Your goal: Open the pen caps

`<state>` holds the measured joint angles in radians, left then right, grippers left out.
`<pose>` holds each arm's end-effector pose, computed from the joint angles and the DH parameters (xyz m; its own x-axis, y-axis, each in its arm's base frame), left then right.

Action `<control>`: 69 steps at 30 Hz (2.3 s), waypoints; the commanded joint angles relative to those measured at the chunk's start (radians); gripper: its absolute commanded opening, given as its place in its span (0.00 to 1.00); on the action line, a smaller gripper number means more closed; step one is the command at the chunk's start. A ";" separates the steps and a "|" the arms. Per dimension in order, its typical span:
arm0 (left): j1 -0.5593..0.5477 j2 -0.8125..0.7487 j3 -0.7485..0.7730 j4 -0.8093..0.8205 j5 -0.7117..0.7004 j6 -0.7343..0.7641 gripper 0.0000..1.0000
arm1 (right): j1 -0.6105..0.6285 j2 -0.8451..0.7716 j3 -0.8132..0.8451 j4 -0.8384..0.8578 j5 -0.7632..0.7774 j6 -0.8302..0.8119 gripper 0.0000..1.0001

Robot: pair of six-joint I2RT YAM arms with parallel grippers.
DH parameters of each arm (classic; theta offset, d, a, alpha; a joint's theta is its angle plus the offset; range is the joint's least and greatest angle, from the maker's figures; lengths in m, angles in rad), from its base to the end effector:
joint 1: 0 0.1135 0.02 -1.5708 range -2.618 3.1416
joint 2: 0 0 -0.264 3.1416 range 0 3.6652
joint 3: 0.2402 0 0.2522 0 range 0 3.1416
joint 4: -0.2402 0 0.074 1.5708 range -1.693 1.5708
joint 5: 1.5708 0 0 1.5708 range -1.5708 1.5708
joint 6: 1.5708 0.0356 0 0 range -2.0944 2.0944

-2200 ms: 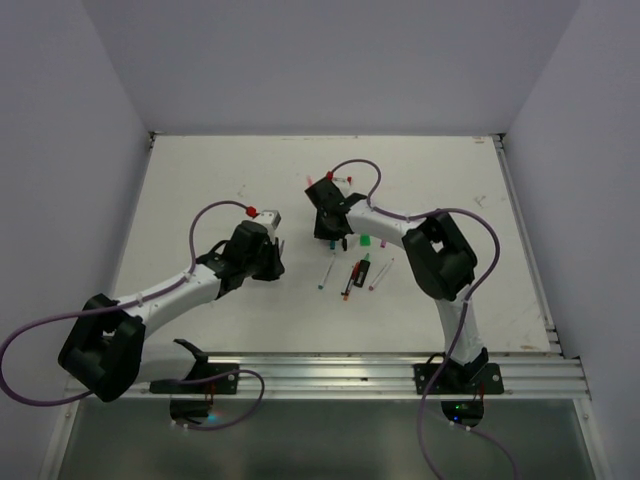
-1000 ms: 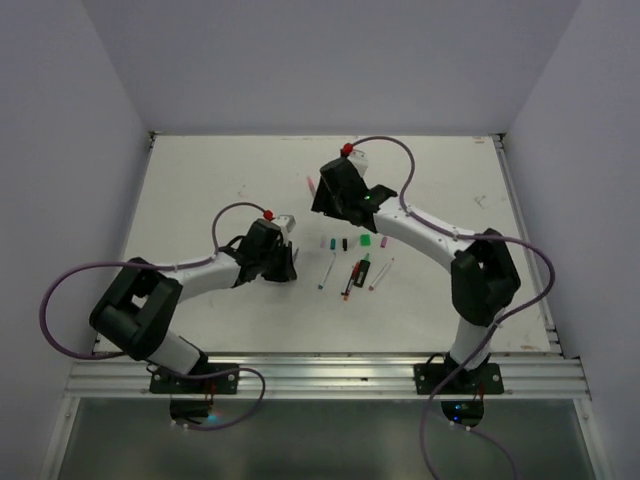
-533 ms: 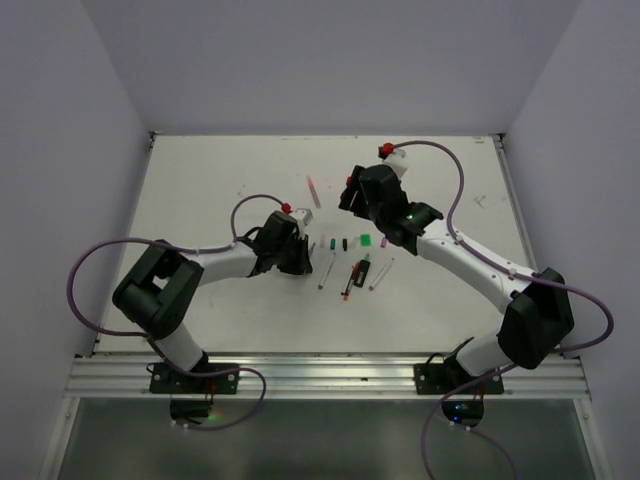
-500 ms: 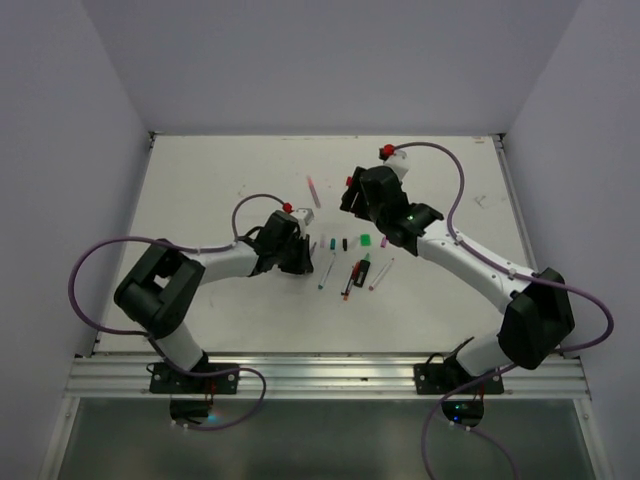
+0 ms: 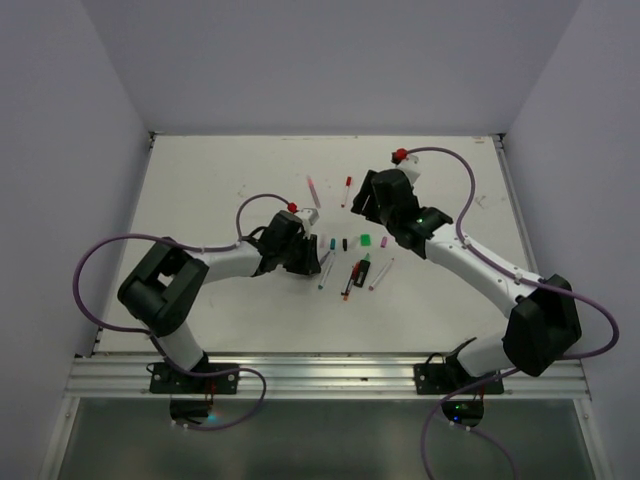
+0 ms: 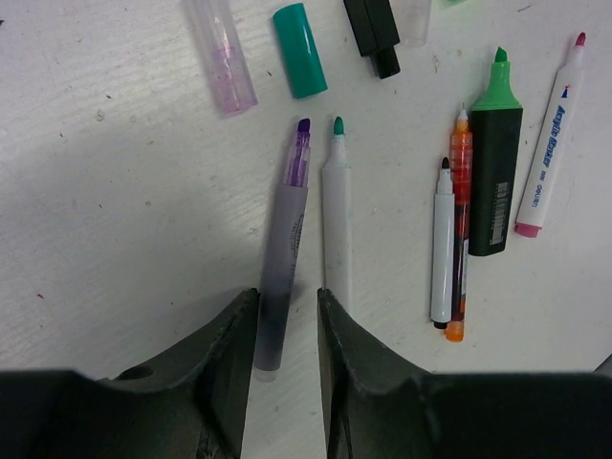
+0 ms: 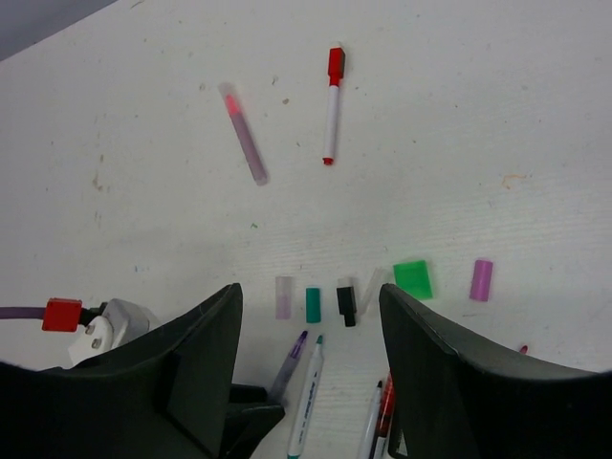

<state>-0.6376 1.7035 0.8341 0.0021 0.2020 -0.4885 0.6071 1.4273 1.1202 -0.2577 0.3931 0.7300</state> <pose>0.2603 -0.2017 0.1437 -0.8637 0.0677 -0.4994 0.3195 0.8399 -0.4387 0.2740 0.1737 0.3007 -0.5018 0.4015 -0.7662 0.0985 0.9065 0.4105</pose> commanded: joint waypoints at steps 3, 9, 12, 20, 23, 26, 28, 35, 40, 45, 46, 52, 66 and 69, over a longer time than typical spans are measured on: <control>-0.007 -0.002 -0.009 -0.071 -0.061 -0.002 0.38 | -0.016 -0.031 -0.005 0.041 -0.017 0.003 0.63; -0.005 -0.102 0.005 -0.114 -0.159 -0.036 0.47 | -0.027 -0.010 0.036 0.041 -0.063 -0.055 0.64; -0.002 -0.169 0.014 -0.120 -0.197 -0.032 0.65 | -0.032 0.015 0.072 0.038 -0.098 -0.096 0.64; 0.067 -0.139 0.169 -0.123 -0.283 -0.001 0.98 | -0.033 -0.011 0.113 -0.015 -0.117 -0.156 0.66; 0.093 -0.078 0.259 -0.116 -0.320 0.005 1.00 | -0.033 -0.043 0.096 -0.023 -0.120 -0.158 0.66; 0.101 -0.015 0.331 -0.073 -0.383 0.001 1.00 | -0.033 -0.073 0.073 -0.025 -0.119 -0.161 0.68; 0.101 0.036 0.361 -0.030 -0.442 -0.004 0.97 | -0.033 -0.085 0.052 -0.023 -0.114 -0.161 0.68; 0.101 0.225 0.523 0.059 -0.588 -0.010 0.82 | -0.040 -0.136 0.026 -0.025 -0.086 -0.188 0.68; 0.104 0.358 0.637 0.085 -0.631 0.014 0.74 | -0.047 -0.151 0.004 -0.028 -0.095 -0.193 0.68; 0.105 0.465 0.723 0.078 -0.628 0.036 0.72 | -0.056 -0.153 -0.020 -0.023 -0.102 -0.182 0.68; 0.105 0.481 0.759 0.062 -0.630 0.037 0.72 | -0.058 -0.156 -0.025 -0.018 -0.106 -0.179 0.68; 0.110 0.584 0.859 -0.057 -0.616 0.034 0.59 | -0.067 -0.156 -0.048 0.001 -0.122 -0.169 0.68; 0.122 0.610 0.841 -0.180 -0.604 0.034 0.37 | -0.083 -0.153 -0.082 0.028 -0.161 -0.141 0.68; 0.125 0.576 0.791 -0.180 -0.596 0.034 0.22 | -0.086 -0.148 -0.086 0.034 -0.174 -0.133 0.68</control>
<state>-0.5236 2.3131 1.6764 -0.0990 -0.4042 -0.4534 0.5270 1.2953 1.0378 -0.2680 0.2405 0.5770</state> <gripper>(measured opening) 0.256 0.677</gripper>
